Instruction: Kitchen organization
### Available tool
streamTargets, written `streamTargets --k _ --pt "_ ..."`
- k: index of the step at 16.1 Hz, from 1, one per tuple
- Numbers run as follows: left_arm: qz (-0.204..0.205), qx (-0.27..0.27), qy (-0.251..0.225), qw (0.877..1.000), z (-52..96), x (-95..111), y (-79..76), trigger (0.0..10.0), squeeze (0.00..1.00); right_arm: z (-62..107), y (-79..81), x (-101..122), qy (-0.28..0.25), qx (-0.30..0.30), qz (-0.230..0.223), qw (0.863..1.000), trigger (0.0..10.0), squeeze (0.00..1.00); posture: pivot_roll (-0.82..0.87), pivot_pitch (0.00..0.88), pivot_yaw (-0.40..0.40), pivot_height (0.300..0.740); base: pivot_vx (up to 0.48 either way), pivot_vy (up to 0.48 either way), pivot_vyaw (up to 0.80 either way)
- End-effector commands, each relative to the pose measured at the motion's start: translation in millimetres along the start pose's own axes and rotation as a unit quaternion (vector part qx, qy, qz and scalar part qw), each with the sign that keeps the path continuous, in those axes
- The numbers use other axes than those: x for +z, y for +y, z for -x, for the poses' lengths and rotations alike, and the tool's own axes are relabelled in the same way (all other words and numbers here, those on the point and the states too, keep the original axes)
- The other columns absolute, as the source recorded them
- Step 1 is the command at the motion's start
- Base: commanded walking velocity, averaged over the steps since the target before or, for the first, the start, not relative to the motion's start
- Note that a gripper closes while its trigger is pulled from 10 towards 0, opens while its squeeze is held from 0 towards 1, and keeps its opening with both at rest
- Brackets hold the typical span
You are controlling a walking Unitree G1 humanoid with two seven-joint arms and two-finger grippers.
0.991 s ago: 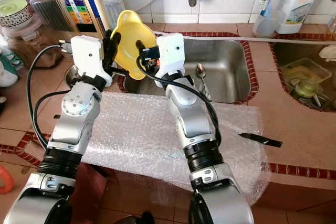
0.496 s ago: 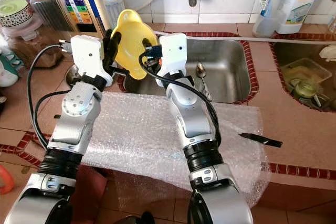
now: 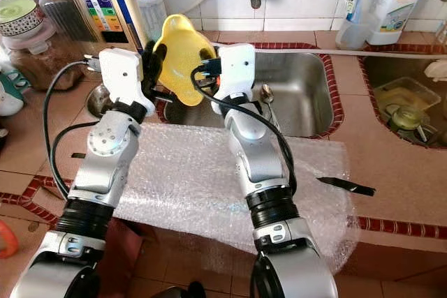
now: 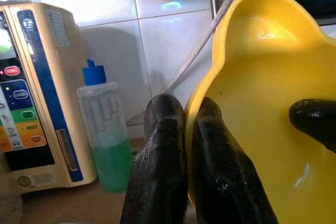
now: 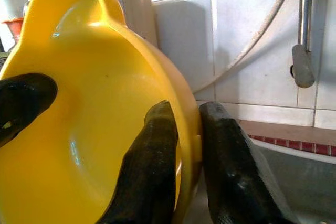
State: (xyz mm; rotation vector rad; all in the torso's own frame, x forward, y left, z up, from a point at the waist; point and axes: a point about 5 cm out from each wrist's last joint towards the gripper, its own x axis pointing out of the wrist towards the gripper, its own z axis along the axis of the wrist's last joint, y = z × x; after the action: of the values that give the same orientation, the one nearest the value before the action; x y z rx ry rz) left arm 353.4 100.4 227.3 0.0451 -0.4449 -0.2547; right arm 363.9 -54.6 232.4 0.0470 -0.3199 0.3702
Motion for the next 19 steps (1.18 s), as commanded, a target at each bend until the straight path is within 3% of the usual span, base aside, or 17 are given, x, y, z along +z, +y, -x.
streamTargets --k 1,3,4,12,15,19 --pt "-0.011 0.011 -0.014 1.000 -0.5 7.0 9.7 10.0 0.00 2.1 -0.8 -2.1 0.004 0.007 0.007 1.000 0.0 0.00 -0.21 0.116 0.143 0.740 0.000 0.000 0.00" --pt "-0.003 0.001 -0.017 1.000 -0.7 7.1 6.3 10.0 0.00 2.3 -4.2 -2.3 0.005 -0.001 0.011 1.000 0.0 0.00 -0.21 0.114 0.144 0.740 0.000 0.000 0.00" --pt "0.010 -0.005 -0.022 1.000 -0.5 8.0 4.6 10.0 1.00 2.5 -5.1 -2.6 0.006 -0.003 0.013 1.000 0.0 0.00 -0.22 0.112 0.144 0.740 0.000 0.000 0.00" --pt "0.030 -0.024 -0.048 0.998 0.7 15.5 0.1 10.0 1.00 5.0 -16.7 -6.6 0.014 -0.025 0.029 0.999 0.0 0.00 -0.21 0.109 0.137 0.740 0.000 0.000 0.00" --pt "0.053 -0.059 -0.049 0.996 4.1 16.6 -6.6 10.0 1.00 6.1 -32.7 -11.8 0.025 -0.060 0.074 0.995 0.0 0.00 -0.21 0.107 0.137 0.740 0.000 0.000 0.00" --pt "0.083 -0.143 0.003 0.986 20.0 2.0 -20.4 10.0 1.00 6.8 -61.0 -13.9 0.033 -0.090 0.148 0.984 0.0 0.00 -0.19 0.107 0.139 0.740 0.000 0.000 0.00"
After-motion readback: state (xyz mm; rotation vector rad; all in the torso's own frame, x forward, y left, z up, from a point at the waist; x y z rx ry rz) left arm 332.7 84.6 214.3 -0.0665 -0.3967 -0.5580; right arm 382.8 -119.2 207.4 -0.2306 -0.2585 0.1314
